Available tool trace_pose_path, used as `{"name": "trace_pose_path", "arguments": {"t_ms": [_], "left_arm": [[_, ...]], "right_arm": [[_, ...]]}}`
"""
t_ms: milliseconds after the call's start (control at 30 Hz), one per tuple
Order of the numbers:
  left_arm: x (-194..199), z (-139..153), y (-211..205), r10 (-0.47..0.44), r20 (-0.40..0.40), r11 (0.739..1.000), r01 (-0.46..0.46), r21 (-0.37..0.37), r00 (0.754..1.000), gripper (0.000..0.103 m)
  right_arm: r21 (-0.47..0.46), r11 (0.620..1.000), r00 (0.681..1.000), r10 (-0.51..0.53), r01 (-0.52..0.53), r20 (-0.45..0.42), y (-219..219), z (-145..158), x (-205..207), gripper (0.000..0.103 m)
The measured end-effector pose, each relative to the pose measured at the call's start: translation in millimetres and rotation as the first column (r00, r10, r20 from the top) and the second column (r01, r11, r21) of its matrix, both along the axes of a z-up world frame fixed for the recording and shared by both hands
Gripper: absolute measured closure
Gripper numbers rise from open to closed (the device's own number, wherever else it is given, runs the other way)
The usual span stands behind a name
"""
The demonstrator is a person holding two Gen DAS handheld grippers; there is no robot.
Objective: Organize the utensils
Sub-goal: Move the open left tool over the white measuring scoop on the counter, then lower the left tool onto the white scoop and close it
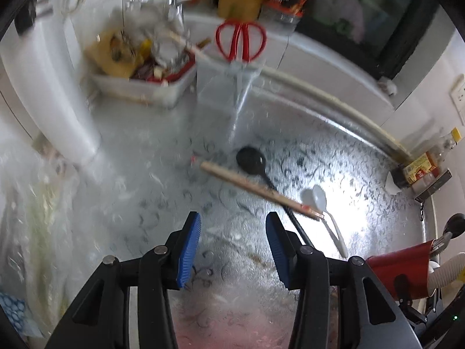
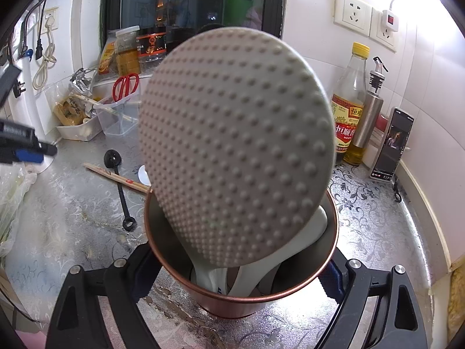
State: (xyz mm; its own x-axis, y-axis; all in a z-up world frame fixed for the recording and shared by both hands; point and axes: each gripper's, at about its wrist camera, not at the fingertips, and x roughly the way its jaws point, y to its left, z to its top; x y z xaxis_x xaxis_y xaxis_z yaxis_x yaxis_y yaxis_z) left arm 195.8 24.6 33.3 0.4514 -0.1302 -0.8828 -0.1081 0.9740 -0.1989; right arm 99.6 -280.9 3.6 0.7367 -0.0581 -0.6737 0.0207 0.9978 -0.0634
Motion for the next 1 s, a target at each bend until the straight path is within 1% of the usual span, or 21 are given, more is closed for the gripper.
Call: {"name": "trace_pose_path", "arguments": {"t_ms": [67, 100, 133, 167, 200, 267, 500, 567, 667, 833, 1000], "left_arm": [[3.4, -10.8, -8.9, -0.022, -0.033, 1.000, 0.021, -0.014, 0.999, 0.055], [4.7, -12.8, -13.2, -0.032, -0.041, 0.999, 0.032, -0.016, 0.999, 0.052], [6.7, -17.5, -20.5, -0.054, -0.053, 0.998, 0.053, -0.022, 0.997, 0.044], [8.8, -19.2, -26.2, -0.068, -0.057, 0.997, 0.067, -0.028, 0.996, 0.041], [11.7, -21.8, -32.4, -0.087, -0.059, 0.996, 0.085, -0.039, 0.994, 0.040], [16.6, -25.3, -40.7, -0.113, -0.064, 0.993, 0.110, -0.050, 0.991, 0.040], [37.5, -29.0, -67.2, -0.191, -0.058, 0.981, 0.189, -0.039, 0.980, 0.039], [43.1, -29.0, -71.1, -0.200, -0.061, 0.979, 0.198, -0.039, 0.978, 0.039], [50.6, -27.0, -76.6, -0.213, -0.043, 0.976, 0.211, -0.046, 0.976, 0.039], [64.0, -25.0, -87.3, -0.240, -0.027, 0.970, 0.238, -0.056, 0.970, 0.039], [72.1, -32.3, -102.2, -0.269, -0.041, 0.962, 0.266, -0.063, 0.962, 0.039]], "right_arm": [[0.003, 1.000, 1.000, 0.001, -0.001, 0.004, 0.2, 1.0, 0.0, 0.011], [0.004, 1.000, 1.000, 0.001, -0.001, 0.003, -0.6, 1.4, -0.2, 0.011], [0.004, 1.000, 1.000, 0.002, -0.002, 0.003, -1.6, 1.6, -0.9, 0.011], [0.004, 1.000, 1.000, 0.003, -0.003, 0.003, -2.1, 2.2, -1.4, 0.011], [0.004, 1.000, 1.000, 0.002, -0.002, 0.003, -1.9, 2.3, -1.4, 0.011], [0.005, 1.000, 1.000, 0.003, -0.003, 0.003, -2.6, 2.3, -2.5, 0.011], [0.011, 1.000, 1.000, 0.006, -0.006, 0.012, -6.8, 5.0, -8.0, 0.011], [0.007, 1.000, 1.000, 0.005, -0.006, 0.023, -6.4, 6.8, -10.0, 0.010], [-0.006, 1.000, 0.999, 0.005, -0.005, 0.044, -2.4, 9.9, -11.0, 0.010], [-0.003, 1.000, 0.997, 0.006, -0.006, 0.075, -2.6, 15.3, -14.9, 0.010], [-0.012, 1.000, 0.996, 0.006, -0.005, 0.090, -2.7, 18.4, -17.3, 0.010]]}}
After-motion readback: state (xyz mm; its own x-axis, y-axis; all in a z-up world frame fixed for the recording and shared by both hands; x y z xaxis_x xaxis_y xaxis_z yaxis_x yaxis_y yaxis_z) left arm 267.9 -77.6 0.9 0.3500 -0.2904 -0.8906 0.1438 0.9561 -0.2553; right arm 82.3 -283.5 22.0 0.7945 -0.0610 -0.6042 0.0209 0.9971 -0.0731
